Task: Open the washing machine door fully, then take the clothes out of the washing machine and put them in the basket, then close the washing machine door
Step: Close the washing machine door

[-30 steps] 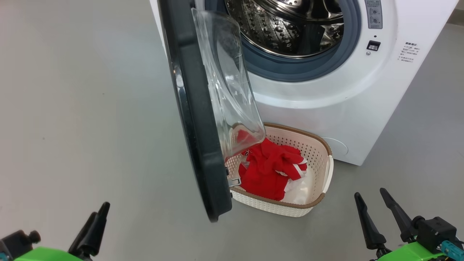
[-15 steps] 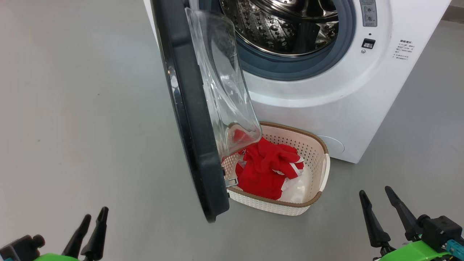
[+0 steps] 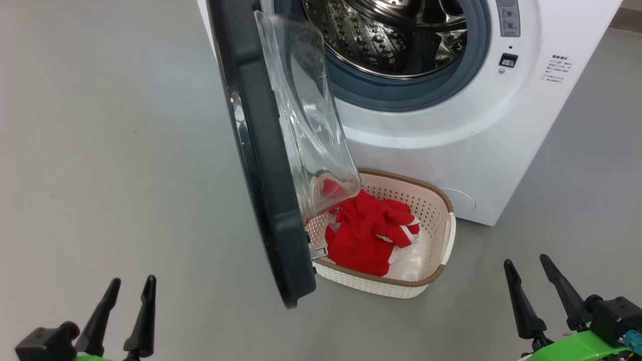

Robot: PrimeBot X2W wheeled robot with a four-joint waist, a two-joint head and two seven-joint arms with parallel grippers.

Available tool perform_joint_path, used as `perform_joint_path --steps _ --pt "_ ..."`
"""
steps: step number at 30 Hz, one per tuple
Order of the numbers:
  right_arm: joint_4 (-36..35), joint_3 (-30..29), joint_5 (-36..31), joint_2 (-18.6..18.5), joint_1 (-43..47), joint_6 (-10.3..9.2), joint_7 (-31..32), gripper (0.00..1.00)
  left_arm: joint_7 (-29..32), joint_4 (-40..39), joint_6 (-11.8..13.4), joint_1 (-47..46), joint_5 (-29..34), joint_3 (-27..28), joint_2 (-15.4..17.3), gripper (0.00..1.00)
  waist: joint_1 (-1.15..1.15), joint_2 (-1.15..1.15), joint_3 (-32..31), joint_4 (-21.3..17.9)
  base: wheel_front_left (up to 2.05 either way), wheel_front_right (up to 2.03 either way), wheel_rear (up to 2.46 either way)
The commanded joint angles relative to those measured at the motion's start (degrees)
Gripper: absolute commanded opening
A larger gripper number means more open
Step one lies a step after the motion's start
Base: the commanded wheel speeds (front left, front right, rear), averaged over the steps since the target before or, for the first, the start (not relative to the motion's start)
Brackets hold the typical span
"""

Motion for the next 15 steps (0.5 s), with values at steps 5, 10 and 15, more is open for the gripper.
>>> perform_joint_path --steps 5,10,15 --pt "-1.61 0.75 0.21 -1.06 -0.72 0.37 -0.37 1.0 -0.69 -4.67 -0.31 0.46 8.88 5.77 -1.51 1.0 0.0 0.0 -0.15 -0.05 0.0 0.0 0.0" --pt "-1.92 0.48 0.13 -0.98 -0.67 0.37 -0.37 1.0 -0.7 -8.0 -0.31 1.52 16.47 7.88 -3.55 1.0 0.0 0.0 -0.22 -0.1 0.0 0.0 0.0" --pt "-2.42 -0.07 0.11 -0.92 -0.41 0.37 -0.37 1.0 -0.7 -9.94 -0.31 2.17 21.21 8.78 -4.97 1.0 0.0 0.0 -0.26 -0.13 0.0 0.0 0.0"
